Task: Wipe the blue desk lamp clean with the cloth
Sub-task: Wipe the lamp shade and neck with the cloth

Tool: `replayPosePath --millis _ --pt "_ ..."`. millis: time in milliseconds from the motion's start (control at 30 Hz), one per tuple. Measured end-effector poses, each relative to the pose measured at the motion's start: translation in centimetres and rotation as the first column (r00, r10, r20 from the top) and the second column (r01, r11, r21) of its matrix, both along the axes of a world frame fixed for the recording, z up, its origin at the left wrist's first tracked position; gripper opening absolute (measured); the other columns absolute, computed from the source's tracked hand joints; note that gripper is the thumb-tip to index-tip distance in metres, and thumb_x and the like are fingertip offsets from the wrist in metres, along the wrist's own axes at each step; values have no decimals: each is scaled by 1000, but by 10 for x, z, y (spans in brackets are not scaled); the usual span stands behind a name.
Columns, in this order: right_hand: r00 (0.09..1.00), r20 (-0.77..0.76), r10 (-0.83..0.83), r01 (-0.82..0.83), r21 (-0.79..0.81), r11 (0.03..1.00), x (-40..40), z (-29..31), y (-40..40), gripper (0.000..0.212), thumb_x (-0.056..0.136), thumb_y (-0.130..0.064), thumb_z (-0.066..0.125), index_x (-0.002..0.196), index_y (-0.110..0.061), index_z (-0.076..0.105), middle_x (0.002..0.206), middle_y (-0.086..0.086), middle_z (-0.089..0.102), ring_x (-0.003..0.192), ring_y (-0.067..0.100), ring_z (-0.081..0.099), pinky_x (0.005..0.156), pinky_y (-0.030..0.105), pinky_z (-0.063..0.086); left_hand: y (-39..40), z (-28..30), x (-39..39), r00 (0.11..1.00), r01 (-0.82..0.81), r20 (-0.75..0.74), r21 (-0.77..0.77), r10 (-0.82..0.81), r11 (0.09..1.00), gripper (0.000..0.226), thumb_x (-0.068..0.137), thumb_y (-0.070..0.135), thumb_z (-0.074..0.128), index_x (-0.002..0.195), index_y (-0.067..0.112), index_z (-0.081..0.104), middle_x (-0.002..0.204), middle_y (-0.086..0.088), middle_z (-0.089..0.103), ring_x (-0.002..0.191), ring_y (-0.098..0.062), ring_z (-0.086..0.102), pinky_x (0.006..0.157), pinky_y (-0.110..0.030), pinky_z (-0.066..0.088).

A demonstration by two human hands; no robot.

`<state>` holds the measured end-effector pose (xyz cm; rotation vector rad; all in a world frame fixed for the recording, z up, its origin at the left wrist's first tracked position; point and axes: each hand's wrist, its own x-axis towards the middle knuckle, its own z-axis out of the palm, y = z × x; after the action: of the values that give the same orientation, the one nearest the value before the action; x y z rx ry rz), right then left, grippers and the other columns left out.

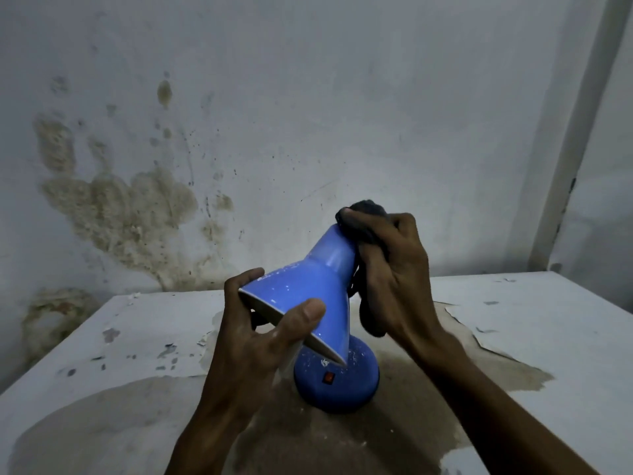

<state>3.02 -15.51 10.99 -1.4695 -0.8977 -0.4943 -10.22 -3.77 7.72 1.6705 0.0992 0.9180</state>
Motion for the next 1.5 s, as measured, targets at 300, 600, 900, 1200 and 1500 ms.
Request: replayPosePath --millis 300,600,900,1200,1500 --pt "957 168 236 -235 -26 972 -83 -67 -42 53 86 12 54 123 -21 71 131 6 49 115 26 61 91 22 49 -7 -4 -6 999 -51 1 -59 52 997 88 45 82 68 112 27 50 104 6 63 82 -7 61 66 -23 46" --pt "979 152 137 -147 56 988 -69 -56 -24 43 89 -7 46 124 -18 69 130 12 49 127 19 54 98 21 47 -18 -1 0 997 66 52 -178 -58 982 75 64 50 72 121 9 46 92 2 63 64 -10 62 50 -23 46" --pt "944 -213 253 -178 318 931 -72 -78 -11 45 90 2 47 119 -23 71 120 -10 60 119 2 60 92 11 47 -11 -4 3 999 44 32 -182 -39 982 83 62 54 68 123 4 44 94 -3 59 67 -10 58 50 -20 44" --pt "974 -114 197 -160 277 948 -74 -78 -11 48 92 4 47 127 -22 66 132 -6 56 123 4 58 90 26 56 -12 -6 2 1000 18 -18 -219 -22 975 80 57 56 67 126 24 44 100 3 59 73 -13 57 51 -22 44" --pt "991 42 124 -130 182 975 -77 -83 -17 45 90 9 47 127 -9 65 134 7 53 131 18 53 101 23 46 -10 -5 2 1000 6 -25 -217 -12 976 80 58 58 65 128 26 42 98 7 59 69 -8 56 49 -18 42"
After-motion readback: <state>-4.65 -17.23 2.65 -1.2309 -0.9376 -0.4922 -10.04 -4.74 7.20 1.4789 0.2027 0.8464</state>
